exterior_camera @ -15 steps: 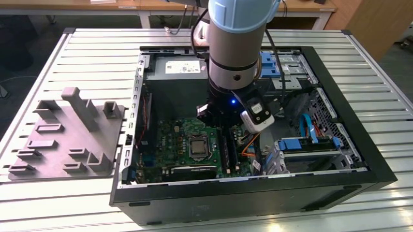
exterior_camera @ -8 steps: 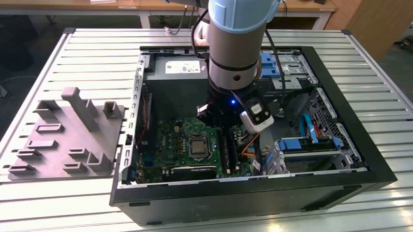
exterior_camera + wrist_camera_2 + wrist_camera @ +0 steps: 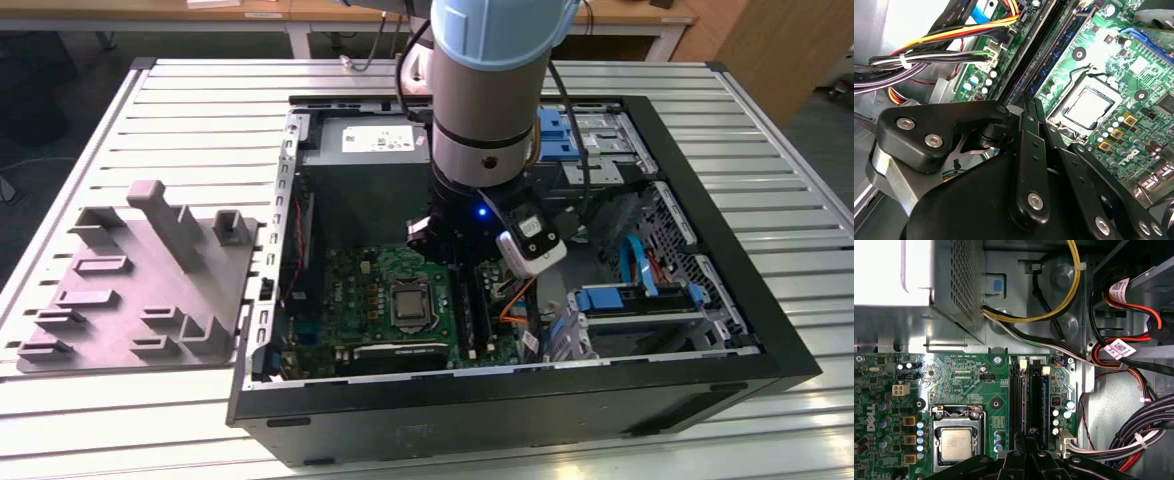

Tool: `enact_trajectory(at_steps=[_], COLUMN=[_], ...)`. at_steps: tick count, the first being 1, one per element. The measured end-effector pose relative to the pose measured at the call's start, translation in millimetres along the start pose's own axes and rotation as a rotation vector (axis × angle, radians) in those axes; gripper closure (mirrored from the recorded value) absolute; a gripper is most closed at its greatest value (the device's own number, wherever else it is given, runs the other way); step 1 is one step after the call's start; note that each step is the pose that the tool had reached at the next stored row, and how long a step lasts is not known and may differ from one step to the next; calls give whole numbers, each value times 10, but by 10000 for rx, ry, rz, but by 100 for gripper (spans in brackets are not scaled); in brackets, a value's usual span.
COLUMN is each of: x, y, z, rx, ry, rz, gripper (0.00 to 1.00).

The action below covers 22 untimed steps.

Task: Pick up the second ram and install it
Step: 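Insert the second ram into the second slot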

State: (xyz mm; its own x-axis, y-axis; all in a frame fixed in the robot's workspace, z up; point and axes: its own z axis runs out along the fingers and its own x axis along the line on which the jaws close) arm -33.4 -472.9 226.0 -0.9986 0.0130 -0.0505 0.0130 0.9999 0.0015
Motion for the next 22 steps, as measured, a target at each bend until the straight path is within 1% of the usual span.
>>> enact_trajectory(at_steps=[20,22], x=[1,1], y=[-1,-1], z=[23,36], rx=[0,-3], ry=[0,-1], rz=[-1,-1], gripper=[89,89])
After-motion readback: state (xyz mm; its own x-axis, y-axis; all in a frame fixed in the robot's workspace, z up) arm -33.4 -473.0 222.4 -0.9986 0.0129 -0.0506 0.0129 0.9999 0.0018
